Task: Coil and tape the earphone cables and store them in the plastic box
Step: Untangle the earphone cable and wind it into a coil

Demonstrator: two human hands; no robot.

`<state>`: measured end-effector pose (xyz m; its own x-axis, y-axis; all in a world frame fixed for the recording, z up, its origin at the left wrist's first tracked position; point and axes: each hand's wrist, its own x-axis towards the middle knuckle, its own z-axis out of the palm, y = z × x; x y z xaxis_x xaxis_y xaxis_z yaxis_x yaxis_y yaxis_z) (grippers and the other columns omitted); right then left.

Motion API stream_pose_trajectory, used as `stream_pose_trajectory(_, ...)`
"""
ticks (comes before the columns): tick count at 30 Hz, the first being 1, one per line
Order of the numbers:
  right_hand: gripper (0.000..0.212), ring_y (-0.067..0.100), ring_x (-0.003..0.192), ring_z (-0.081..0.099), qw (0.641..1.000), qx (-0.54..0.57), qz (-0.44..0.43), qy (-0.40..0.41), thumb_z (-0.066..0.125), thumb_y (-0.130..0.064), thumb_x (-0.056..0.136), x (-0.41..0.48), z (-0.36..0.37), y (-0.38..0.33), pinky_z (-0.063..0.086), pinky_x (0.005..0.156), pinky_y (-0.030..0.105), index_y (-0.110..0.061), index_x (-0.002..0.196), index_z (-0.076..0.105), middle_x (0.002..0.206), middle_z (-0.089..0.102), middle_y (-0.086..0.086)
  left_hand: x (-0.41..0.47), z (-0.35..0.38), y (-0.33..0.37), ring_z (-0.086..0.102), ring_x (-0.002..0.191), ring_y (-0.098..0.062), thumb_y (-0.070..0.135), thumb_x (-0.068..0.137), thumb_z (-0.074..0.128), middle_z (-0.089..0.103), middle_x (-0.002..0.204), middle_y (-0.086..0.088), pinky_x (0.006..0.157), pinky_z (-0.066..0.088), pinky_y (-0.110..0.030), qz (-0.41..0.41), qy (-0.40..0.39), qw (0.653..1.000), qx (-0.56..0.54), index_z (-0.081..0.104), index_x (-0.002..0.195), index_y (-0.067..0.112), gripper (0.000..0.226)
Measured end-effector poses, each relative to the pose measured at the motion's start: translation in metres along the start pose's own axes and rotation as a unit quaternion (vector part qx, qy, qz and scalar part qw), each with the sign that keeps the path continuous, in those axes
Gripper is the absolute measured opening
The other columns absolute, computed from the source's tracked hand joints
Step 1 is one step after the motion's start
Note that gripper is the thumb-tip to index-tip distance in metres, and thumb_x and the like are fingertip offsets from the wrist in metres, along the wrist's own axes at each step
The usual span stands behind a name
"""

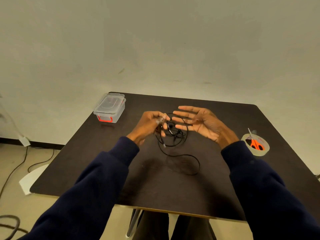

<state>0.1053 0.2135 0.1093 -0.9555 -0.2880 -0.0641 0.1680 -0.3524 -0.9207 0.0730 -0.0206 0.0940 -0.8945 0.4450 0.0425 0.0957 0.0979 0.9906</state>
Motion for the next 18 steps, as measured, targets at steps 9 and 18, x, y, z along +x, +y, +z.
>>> stream_pose_trajectory(9,0.018,0.009,0.051,0.048,0.923,-0.367,-0.047,0.107,0.073,-0.020,0.094,-0.013,0.006,0.006,0.035,0.046,0.017,-0.004,0.100,0.080,0.075,0.074,0.010,-0.033,-0.040,-0.009,0.077,0.082,-0.031,0.015,0.109,0.046,0.075,0.088,-0.016,0.076,0.064,-0.038,-0.129,0.007,0.982,-0.140,0.064,0.109,0.002,0.022)
stream_pose_trajectory(18,0.010,0.001,0.064,0.068,0.877,-0.462,-0.072,0.113,0.073,-0.014,0.094,0.007,0.021,0.030,0.051,0.056,0.017,-0.007,0.092,0.081,0.080,0.079,0.006,-0.042,-0.059,-0.043,0.067,0.108,-0.018,0.009,0.092,0.073,0.075,0.107,-0.004,0.102,0.051,-0.039,-0.176,0.003,0.955,0.237,0.078,0.099,0.009,0.009)
